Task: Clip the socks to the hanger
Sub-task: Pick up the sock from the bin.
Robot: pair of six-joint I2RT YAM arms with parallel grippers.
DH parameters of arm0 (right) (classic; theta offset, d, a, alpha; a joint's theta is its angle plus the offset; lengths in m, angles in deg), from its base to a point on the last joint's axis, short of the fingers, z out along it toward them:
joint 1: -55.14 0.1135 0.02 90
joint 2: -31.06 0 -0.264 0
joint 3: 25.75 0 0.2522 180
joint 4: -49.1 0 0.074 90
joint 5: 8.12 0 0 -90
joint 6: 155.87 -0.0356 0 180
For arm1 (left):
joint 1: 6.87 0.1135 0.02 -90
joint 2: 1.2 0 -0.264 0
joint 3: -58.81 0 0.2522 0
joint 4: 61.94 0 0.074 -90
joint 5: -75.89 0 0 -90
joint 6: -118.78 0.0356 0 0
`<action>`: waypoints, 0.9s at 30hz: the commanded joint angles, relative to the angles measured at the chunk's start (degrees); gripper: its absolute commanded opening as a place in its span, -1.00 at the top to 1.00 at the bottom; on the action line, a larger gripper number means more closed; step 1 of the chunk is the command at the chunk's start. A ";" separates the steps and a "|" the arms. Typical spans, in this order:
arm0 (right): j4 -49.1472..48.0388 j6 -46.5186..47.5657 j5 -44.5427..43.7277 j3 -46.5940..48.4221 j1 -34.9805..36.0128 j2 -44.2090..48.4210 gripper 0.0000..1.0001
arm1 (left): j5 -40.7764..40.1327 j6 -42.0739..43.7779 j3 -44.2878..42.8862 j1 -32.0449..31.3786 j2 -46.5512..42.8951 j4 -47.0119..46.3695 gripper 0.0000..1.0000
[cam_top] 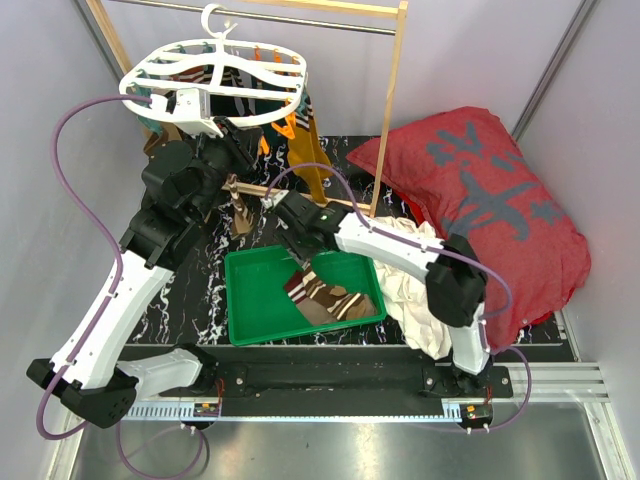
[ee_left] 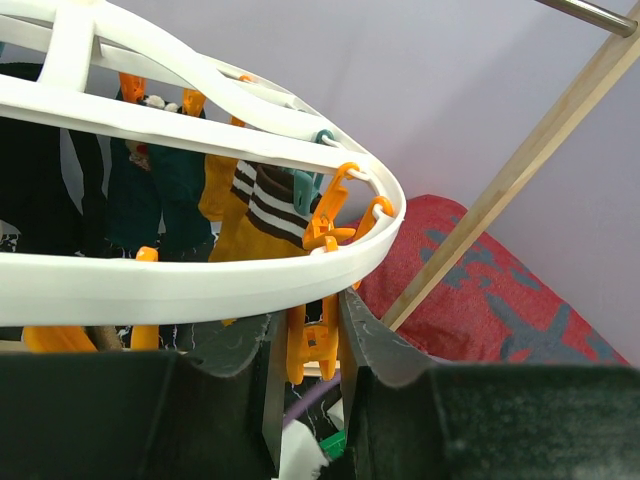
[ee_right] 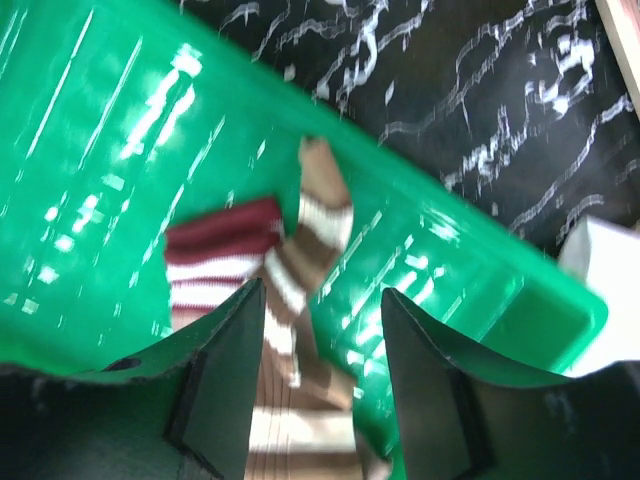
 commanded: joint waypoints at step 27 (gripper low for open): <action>-25.28 -2.70 14.85 -26.43 -4.97 17.34 1.00 | -0.67 -0.24 0.56 -0.02 -1.65 -1.38 0.80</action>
